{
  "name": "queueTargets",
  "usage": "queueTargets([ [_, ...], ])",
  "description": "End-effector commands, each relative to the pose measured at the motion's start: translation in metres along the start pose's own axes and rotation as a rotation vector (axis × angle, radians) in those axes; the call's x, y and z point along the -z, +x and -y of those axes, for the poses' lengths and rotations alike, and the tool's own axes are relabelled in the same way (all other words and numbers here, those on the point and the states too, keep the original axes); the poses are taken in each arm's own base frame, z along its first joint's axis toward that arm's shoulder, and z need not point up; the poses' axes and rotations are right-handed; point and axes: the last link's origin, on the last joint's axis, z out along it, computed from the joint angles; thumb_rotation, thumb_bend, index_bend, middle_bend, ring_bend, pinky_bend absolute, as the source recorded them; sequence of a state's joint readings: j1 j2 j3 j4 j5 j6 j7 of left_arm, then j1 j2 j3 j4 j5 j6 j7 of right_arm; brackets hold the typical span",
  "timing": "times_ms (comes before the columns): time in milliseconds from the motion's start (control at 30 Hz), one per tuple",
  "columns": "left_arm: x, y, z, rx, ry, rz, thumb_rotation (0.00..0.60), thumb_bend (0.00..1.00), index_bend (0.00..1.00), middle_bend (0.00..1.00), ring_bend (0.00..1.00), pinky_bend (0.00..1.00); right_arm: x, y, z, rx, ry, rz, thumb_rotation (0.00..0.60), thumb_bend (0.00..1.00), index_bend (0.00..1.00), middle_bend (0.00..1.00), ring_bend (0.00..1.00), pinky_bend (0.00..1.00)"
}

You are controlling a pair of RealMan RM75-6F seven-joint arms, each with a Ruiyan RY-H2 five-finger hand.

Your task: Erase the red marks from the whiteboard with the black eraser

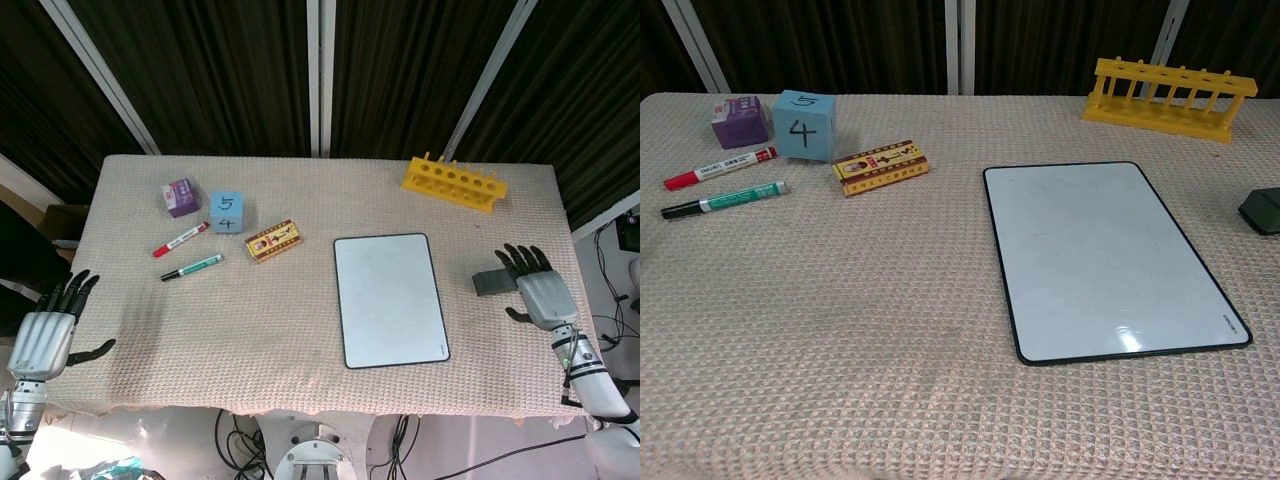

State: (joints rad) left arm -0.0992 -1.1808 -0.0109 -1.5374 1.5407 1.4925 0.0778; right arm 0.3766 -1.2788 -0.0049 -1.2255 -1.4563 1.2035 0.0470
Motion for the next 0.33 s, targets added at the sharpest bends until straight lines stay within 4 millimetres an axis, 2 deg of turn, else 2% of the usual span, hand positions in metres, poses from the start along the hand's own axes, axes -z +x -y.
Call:
queueTargets([
  [33,0.001,0.005,0.001,0.002,-0.001,-0.019,0.469,0.12,0.08,0.05,0.02,0.17,0.072,0.026,-0.015,0.014,-0.096,-0.108,0.600,0.08,0.00,0.00,0.00,0.00],
  [167,0.003,0.010,0.002,0.003,0.002,-0.034,0.467,0.12,0.08,0.05,0.02,0.17,0.114,0.030,-0.037,0.015,-0.224,-0.136,0.600,0.09,0.00,0.00,0.00,0.00],
  [233,0.003,0.012,0.002,-0.002,0.004,-0.041,0.469,0.12,0.08,0.05,0.02,0.17,0.127,0.031,-0.046,0.034,-0.253,-0.156,0.600,0.09,0.00,0.00,0.00,0.00],
  [333,0.003,0.012,0.003,-0.007,0.004,-0.036,0.467,0.12,0.08,0.05,0.02,0.17,0.136,0.032,-0.052,0.055,-0.271,-0.181,0.600,0.09,0.00,0.00,0.00,0.00],
])
